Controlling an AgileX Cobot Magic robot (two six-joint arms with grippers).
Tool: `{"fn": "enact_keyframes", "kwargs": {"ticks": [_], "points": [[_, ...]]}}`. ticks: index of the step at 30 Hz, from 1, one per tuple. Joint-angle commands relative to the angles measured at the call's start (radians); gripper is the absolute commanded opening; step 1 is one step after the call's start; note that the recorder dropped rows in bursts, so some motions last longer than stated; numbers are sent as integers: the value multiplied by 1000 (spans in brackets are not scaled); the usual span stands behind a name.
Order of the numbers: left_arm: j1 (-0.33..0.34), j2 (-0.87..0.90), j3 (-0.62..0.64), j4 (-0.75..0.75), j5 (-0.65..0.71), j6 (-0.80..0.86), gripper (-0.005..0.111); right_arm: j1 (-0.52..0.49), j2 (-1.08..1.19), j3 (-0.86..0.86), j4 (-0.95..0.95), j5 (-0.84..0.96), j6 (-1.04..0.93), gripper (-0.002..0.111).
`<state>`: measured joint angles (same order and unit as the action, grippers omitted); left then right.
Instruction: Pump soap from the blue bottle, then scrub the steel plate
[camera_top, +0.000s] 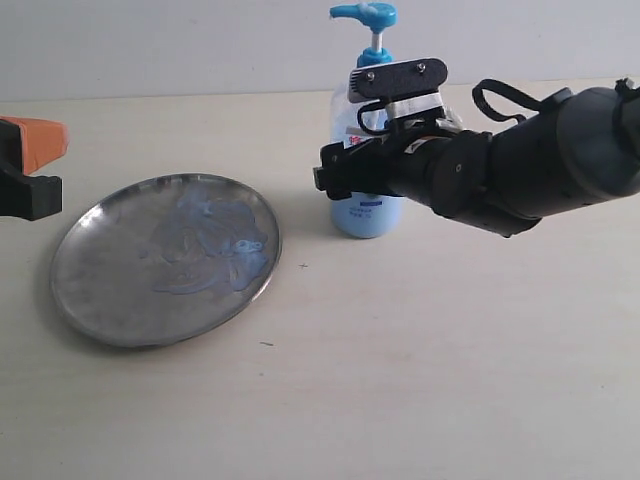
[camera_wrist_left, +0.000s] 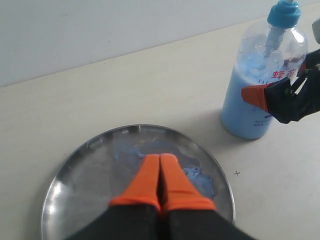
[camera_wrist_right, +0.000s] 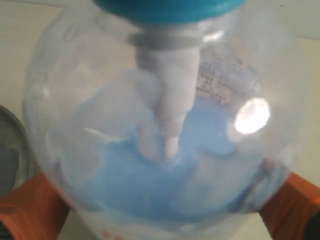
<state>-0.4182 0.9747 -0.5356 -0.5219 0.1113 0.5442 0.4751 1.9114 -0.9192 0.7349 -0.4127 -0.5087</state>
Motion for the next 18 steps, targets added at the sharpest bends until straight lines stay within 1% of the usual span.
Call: {"fn": "enact_keyframes", "kwargs": {"ticks": [1, 9, 11, 18], "points": [[1, -7, 3, 3, -8, 1, 0, 1, -16, -5, 132, -3, -167, 92], [1, -7, 3, 2, -13, 1, 0, 1, -22, -5, 393, 0, -466, 92], [1, -7, 3, 3, -16, 1, 0, 1, -30, -5, 419, 0, -476, 92], [1, -7, 3, 7, -20, 1, 0, 1, -60, -5, 419, 10, -476, 92]]}}
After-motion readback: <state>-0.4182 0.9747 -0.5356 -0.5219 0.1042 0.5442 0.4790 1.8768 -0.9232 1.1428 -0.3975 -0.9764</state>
